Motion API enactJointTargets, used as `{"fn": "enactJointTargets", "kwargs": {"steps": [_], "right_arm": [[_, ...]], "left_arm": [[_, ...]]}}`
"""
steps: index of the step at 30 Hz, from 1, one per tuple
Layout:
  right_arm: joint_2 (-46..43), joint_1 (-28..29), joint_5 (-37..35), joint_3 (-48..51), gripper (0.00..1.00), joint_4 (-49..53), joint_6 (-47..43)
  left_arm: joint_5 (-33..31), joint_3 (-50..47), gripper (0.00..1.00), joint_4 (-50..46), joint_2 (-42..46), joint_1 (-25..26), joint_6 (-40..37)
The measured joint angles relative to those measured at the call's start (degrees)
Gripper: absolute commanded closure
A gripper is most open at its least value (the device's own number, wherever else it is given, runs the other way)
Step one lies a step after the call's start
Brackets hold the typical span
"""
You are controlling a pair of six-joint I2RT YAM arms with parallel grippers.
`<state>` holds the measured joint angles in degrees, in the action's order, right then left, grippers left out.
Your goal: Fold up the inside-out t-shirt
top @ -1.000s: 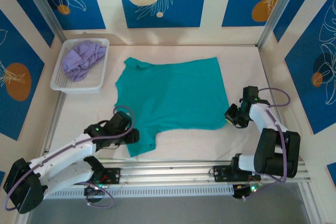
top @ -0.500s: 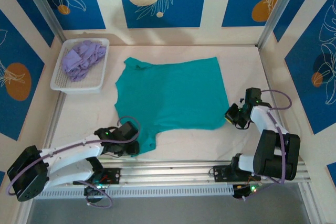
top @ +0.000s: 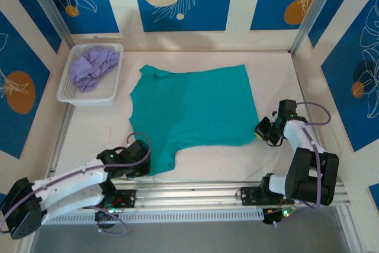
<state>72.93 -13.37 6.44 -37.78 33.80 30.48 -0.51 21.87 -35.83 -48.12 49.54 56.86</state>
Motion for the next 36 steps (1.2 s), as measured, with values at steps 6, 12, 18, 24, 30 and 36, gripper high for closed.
{"fn": "enactJointTargets", "kwargs": {"steps": [6, 12, 18, 24, 30, 36], "right_arm": [[-1.8, -0.9, 1.2, 0.0, 0.96, -0.2, -0.1], [-2.1, -1.6, 3.6, -2.5, 0.95, -1.2, -0.1], [2.0, -1.6, 6.0, -7.5, 0.93, -4.4, 0.0], [7.8, -0.3, 6.2, -10.8, 0.93, -6.2, 0.2], [11.4, 1.4, 5.5, -14.1, 0.92, -7.1, 0.2], [14.1, 2.8, 4.3, -16.6, 0.92, -7.5, 0.2]], "left_arm": [[4.6, 4.1, 1.0, -2.2, 6.5, -14.4, -5.4], [10.1, 11.8, 1.0, -0.7, 2.7, -27.4, -13.4], [15.6, 15.1, 1.0, 4.7, -6.1, -34.2, -17.1], [18.6, 19.6, 1.0, 10.3, -13.0, -38.0, -18.7], [19.6, 22.8, 1.0, 13.2, -16.3, -39.7, -20.3], [19.6, 23.1, 1.0, 14.2, -18.5, -41.5, -21.1]]}}
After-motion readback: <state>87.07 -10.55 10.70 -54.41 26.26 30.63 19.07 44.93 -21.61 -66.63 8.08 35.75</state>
